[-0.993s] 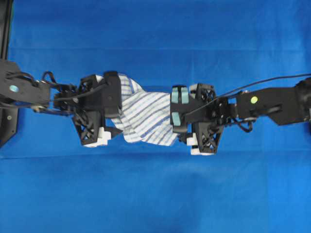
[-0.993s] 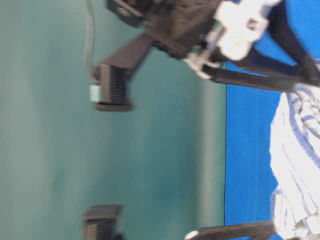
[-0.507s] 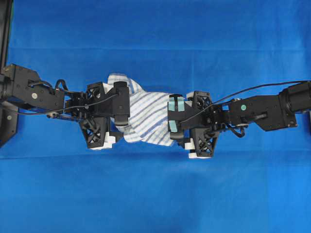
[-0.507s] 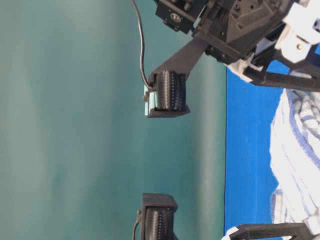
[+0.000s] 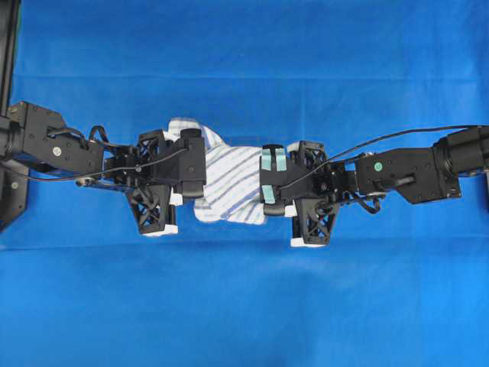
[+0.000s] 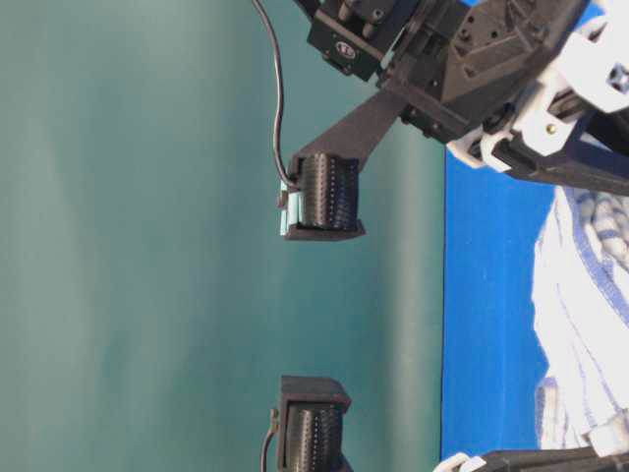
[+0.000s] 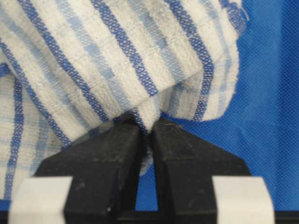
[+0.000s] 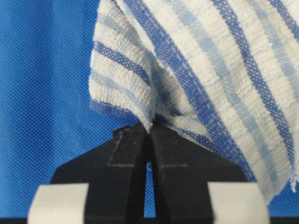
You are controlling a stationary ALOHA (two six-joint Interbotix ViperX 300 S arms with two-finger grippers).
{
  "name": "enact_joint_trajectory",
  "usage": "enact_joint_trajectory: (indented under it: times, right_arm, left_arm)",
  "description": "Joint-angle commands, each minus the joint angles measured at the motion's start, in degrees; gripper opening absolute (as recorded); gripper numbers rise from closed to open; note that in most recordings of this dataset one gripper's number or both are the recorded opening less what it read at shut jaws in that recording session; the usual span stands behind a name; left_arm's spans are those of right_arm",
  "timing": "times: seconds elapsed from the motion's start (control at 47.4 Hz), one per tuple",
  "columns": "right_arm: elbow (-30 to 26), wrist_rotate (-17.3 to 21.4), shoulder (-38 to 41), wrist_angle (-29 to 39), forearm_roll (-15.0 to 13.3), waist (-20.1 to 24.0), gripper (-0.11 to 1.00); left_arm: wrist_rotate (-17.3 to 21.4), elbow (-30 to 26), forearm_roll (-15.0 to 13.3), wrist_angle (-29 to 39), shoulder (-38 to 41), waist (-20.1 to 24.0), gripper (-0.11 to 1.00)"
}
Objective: Lift the towel with both arms.
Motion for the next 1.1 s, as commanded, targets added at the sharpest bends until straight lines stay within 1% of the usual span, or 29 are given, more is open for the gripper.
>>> enact_joint_trajectory:
  times: [0.0,0.084,0.232,0.401,0.549,0.739,0.803,0.95,1.077]
  right_arm:
    - [-0.8,-0.1,-2.1,0.3,-0.2,-0.1,0.01]
    - [-1.1,-0.1,-4.0,1.8,-0.2,-0.1,0.01]
    - [-2.2,-0.4,-9.7,6.6,-0.2,-0.1,0.01]
    - [-5.2,-0.5,-17.1,12.0,-0.1,-0.4,0.01]
    - [-8.4,-0.6,-22.7,16.7,-0.3,-1.2,0.01]
    - [-12.7,-0.8,-27.9,22.2,-3.2,-2.5,0.01]
    - [-14.5,-0.8,-29.3,24.0,-4.7,-3.0,0.01]
    - [-18.9,-0.8,-31.3,27.2,-7.1,-3.3,0.01]
    - [-23.0,-0.9,-32.3,30.2,-8.1,-3.2,0.01]
  left_arm:
    - [-0.4,-1.2,0.0,0.7,-2.5,-0.2,0.03]
    - [-0.5,-1.8,-0.1,2.8,-5.6,-0.2,0.03]
    - [-0.9,-3.5,-0.1,7.7,-12.7,-0.2,0.03]
    - [-1.1,-5.2,-0.2,12.4,-20.6,-0.2,0.03]
    - [-1.4,-8.1,-0.3,16.3,-26.7,-0.2,0.03]
    - [-1.3,-12.7,-0.1,20.7,-32.1,0.9,0.03]
    - [-1.2,-14.4,-0.1,22.6,-33.1,1.7,0.03]
    - [-1.0,-19.2,0.0,27.2,-35.0,3.6,0.03]
    - [-1.0,-23.8,0.0,30.7,-35.9,5.1,0.03]
